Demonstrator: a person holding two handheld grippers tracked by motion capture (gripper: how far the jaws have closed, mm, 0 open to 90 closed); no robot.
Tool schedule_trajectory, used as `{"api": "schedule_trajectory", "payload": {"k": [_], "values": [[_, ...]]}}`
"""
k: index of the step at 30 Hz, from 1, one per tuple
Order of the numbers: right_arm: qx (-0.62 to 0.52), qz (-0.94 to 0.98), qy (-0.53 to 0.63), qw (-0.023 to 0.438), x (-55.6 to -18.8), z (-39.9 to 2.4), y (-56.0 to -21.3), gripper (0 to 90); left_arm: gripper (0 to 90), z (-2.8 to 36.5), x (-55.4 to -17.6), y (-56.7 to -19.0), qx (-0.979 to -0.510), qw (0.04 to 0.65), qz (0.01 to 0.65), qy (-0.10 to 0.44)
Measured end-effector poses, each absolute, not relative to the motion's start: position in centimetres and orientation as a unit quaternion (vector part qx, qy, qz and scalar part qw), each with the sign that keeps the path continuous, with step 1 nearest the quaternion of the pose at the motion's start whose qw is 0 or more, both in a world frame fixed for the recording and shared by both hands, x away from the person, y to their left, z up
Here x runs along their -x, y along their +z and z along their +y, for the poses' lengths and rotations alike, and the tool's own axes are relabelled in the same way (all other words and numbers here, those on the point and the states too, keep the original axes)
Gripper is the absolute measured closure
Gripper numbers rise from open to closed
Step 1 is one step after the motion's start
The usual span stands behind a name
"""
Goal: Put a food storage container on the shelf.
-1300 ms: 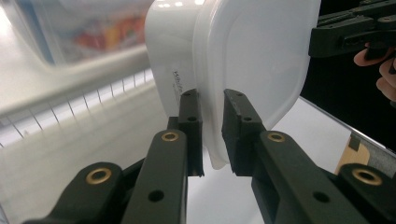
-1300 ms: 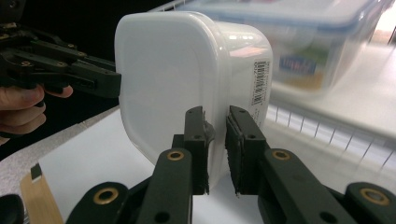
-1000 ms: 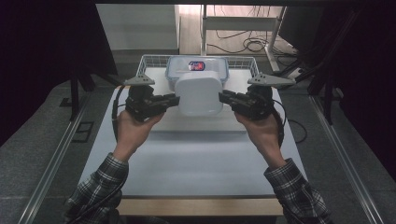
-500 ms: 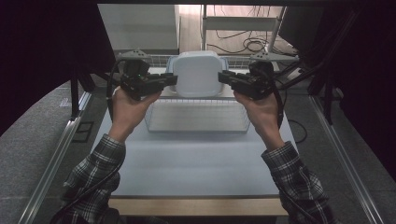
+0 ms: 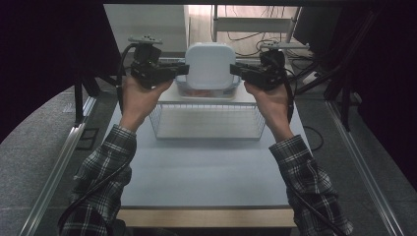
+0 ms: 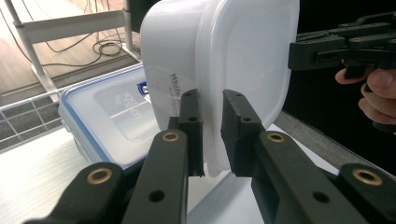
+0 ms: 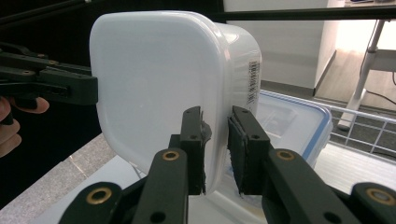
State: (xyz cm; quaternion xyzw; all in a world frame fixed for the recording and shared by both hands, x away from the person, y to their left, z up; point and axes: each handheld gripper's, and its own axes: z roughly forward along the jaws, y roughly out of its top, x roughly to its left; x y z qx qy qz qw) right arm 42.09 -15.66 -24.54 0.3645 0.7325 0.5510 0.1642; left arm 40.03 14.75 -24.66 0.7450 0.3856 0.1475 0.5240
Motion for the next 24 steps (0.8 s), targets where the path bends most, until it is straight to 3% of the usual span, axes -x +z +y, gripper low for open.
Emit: {"api": "schedule_trajectory", "payload": {"k": [9, 24], "values": [[-0.374, 0.727, 0.553, 0.162, -43.0, -15.5, -24.7, 74.8, 76.5, 14.9, -41.4, -25.0, -0.739, 0.528, 0.394, 0.139], [-0.383, 0.723, 0.55, 0.168, -44.5, -14.6, -24.3, 64.2, 62.9, 14.3, -43.0, -24.7, -0.731, 0.524, 0.411, 0.147]]}}
